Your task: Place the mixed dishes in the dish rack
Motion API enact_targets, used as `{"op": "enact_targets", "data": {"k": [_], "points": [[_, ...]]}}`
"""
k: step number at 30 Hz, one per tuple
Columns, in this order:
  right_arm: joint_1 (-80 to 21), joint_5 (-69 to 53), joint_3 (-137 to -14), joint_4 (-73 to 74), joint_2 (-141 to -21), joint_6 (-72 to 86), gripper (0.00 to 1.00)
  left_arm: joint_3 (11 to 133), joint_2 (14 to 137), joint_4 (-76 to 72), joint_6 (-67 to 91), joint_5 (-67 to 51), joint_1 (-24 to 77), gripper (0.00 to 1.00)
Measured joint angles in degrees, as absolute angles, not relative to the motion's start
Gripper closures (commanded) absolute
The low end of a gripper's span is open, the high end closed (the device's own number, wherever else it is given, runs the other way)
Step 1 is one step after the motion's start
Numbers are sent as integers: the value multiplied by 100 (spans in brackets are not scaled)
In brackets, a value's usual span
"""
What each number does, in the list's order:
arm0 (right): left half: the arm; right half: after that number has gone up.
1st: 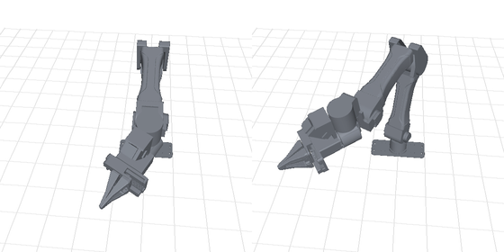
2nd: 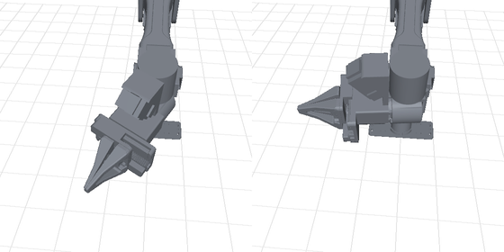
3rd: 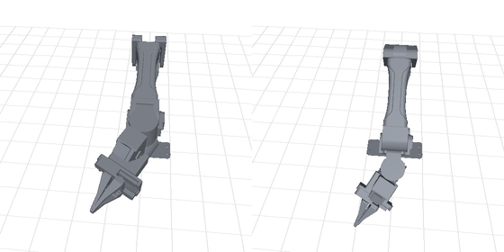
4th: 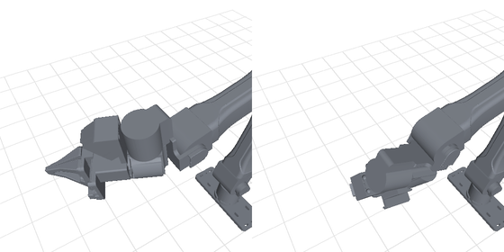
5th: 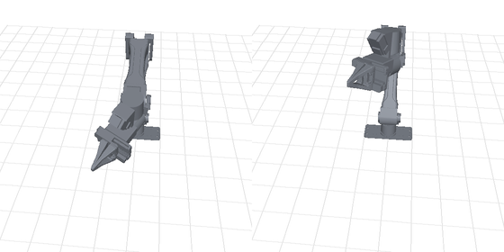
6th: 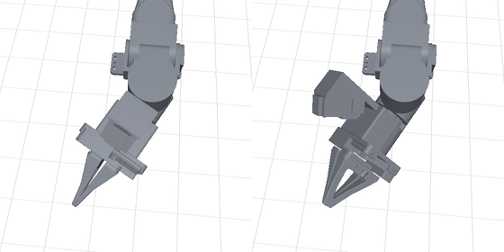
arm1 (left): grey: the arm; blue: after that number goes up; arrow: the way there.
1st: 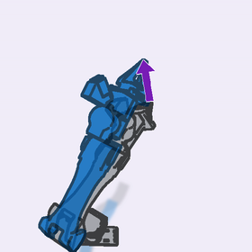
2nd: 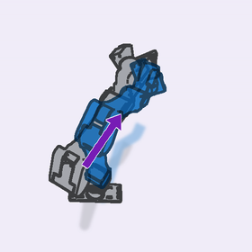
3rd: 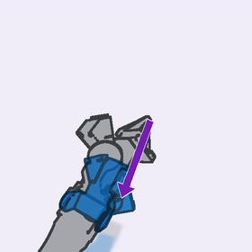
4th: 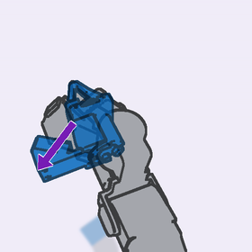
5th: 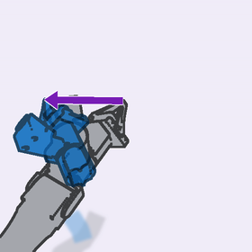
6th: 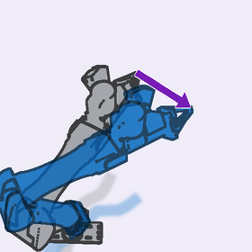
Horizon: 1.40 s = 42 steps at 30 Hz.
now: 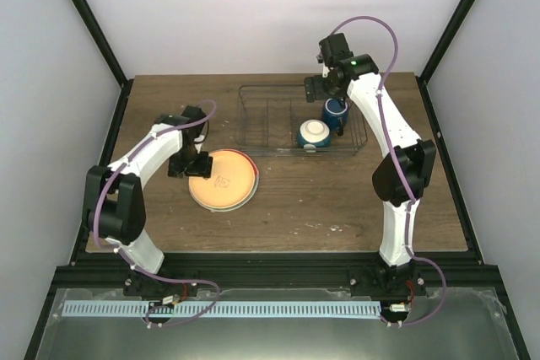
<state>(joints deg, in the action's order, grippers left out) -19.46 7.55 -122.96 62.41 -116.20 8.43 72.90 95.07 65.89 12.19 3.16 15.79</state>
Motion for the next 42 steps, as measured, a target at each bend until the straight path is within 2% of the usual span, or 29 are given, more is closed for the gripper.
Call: {"op": "enact_targets", "data": {"k": [4,10,14,17,21,29,42], "points": [[-1946,801,-12296,6263,-11620,843,0,7087,9596,6381,1208,224,1579,35],[-1946,904,-12189,6283,-11609,845,0,6936,9915,5986,1168,204,1579,38],[-1946,987,-12164,6353,-11594,845,0,6842,10040,5817,1146,257,1577,43],[-1946,1052,-12164,6383,-11546,845,0,6823,10038,5771,1135,294,1559,52],[-1944,1085,-12099,6392,-11485,847,0,6779,10029,5684,1094,386,1500,70],[-1944,1094,-12081,6431,-11483,847,0,6646,9972,5509,985,445,1413,100],[-1942,1072,-12079,6427,-11483,847,0,6392,9660,5264,982,78,1406,100]]}}
